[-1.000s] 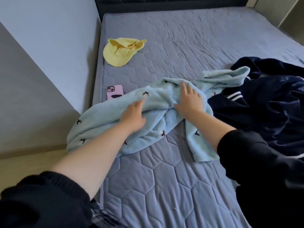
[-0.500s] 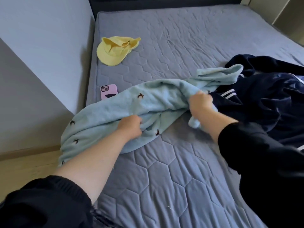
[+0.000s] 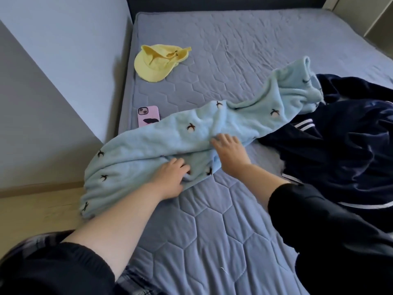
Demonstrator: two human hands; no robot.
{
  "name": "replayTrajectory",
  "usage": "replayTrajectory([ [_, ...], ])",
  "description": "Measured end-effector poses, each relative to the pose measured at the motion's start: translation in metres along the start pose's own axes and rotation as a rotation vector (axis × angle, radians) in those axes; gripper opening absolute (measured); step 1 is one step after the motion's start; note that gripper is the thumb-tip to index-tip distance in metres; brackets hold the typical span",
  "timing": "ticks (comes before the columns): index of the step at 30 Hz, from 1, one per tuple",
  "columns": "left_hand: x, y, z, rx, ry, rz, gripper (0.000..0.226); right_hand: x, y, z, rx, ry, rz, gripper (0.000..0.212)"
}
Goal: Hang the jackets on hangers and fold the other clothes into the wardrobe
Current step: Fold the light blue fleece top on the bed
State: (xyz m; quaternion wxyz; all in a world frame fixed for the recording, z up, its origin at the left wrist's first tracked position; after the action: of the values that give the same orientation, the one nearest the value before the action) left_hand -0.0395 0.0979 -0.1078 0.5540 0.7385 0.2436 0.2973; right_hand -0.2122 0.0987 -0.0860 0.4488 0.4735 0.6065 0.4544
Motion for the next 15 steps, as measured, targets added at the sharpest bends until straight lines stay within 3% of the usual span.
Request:
replayTrajectory([
  [2,0.007,-0.002,0.003,0.022,0.017,-0.089,0.032,-0.001,-0.003,0.011,0.013,-0.029,-0.002,0.052],
  [4,0.01,-0.001,0.006,0.095,0.065,-0.15,0.027,-0.014,0.01,0.005,0.01,-0.129,0.027,0.033],
  [6,0.009,0.004,0.009,0.195,0.113,-0.188,0.023,-0.032,0.02,-0.006,-0.013,-0.203,0.141,0.017],
  [9,0.007,0.016,0.009,0.289,0.127,-0.264,0.012,-0.06,0.03,-0.023,-0.116,-0.265,0.32,0.015],
  [11,0.007,0.019,0.009,0.265,0.109,-0.211,0.01,-0.067,0.027,-0.032,-0.241,-0.267,0.521,0.017],
  [13,0.008,0.014,0.01,0.218,0.097,-0.095,0.004,-0.073,0.029,-0.054,-0.425,-0.418,0.404,0.023],
  [15,0.013,0.007,0.014,0.263,0.087,-0.083,0.005,-0.068,0.034,-0.073,-0.592,-0.634,0.085,0.019],
])
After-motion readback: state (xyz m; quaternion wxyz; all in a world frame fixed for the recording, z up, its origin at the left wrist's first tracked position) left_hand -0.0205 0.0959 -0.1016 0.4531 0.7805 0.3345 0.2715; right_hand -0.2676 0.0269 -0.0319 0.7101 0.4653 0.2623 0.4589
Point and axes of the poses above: each hand's wrist, its own x-axis away from the middle knuckle, its own y-axis out of the back of the hand, z = x × y, the point moved 6 cm from there along -x, towards the middle knuckle, and after that the axes turned 5 degrees about x, right-handed, at the moved point
